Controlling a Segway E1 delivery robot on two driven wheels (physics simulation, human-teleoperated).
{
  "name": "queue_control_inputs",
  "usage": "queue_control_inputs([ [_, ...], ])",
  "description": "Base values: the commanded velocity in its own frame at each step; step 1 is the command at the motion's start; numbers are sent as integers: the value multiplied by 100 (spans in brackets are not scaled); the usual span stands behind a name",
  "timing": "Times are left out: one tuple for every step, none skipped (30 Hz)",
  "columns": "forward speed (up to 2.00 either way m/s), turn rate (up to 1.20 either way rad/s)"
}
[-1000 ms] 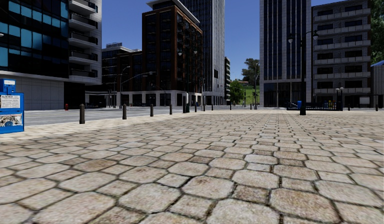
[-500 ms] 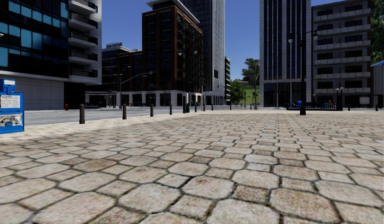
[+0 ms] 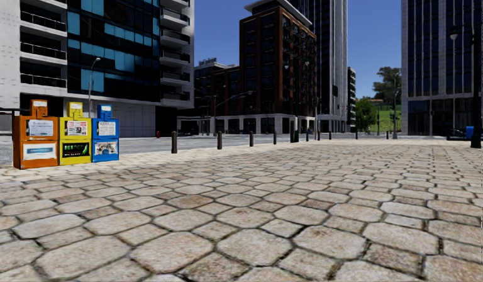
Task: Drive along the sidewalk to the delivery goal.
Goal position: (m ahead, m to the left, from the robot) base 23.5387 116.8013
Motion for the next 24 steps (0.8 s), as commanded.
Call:
queue_control_inputs([
  [0, 101],
  [0, 101],
  [0, 101],
  [0, 101],
  [0, 101],
  [0, 101],
  [0, 101],
  [0, 101],
  [0, 101],
  [0, 101],
  [0, 101],
  [0, 101],
  [0, 101],
  [0, 101],
  [0, 101],
  [0, 101],
  [0, 101],
  [0, 101],
  [0, 101],
  [0, 101],
  [0, 101],
  [0, 101],
  [0, 101],
  [0, 101],
])
